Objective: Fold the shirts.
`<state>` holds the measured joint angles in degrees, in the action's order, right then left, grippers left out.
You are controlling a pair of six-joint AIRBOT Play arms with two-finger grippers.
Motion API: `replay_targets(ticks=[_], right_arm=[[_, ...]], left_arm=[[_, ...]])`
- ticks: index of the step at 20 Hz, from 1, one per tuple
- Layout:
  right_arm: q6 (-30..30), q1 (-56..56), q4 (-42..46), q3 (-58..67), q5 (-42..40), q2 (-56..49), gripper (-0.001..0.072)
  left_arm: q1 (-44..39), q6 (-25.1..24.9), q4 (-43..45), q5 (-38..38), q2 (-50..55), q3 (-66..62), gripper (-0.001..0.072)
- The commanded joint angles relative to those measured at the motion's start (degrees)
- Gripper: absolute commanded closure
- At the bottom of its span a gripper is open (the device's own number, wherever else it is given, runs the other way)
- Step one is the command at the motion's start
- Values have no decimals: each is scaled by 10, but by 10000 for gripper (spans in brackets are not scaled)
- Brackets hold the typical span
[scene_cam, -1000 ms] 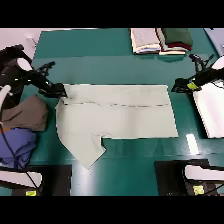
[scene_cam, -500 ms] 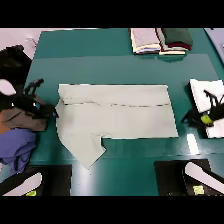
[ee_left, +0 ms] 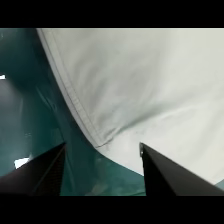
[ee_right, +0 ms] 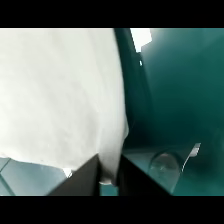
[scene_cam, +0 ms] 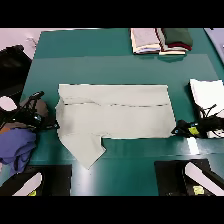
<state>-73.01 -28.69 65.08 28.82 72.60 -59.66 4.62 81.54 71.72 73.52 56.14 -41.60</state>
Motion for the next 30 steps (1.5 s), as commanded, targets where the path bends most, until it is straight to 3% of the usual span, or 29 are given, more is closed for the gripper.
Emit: replay_targets(ticks=[1,8,19,26,27,28,29,30], right_arm=[[1,47,-8,-6,-30,2,693],[0,67,-6,-4,-37,2,693],[0,67,-6,114,-8,2,693],[0,67,-6,122,9,2,693],[0,67,-6,122,12,2,693],[0,67,-6,122,13,2,693],[0,67,-6,122,14,2,693],[0,67,-6,122,17,3,693]], left_arm=[[1,0,4,21,-7,4,169],[0,66,-15,38,-115,125,168],[-1,69,-157,-66,-114,242,169],[-94,75,-213,-147,-114,260,172],[-94,81,-212,-145,-114,260,316],[-94,76,-212,-144,-114,260,584],[-94,66,-214,-140,-114,259,681],[-94,59,-212,-127,-114,254,683]])
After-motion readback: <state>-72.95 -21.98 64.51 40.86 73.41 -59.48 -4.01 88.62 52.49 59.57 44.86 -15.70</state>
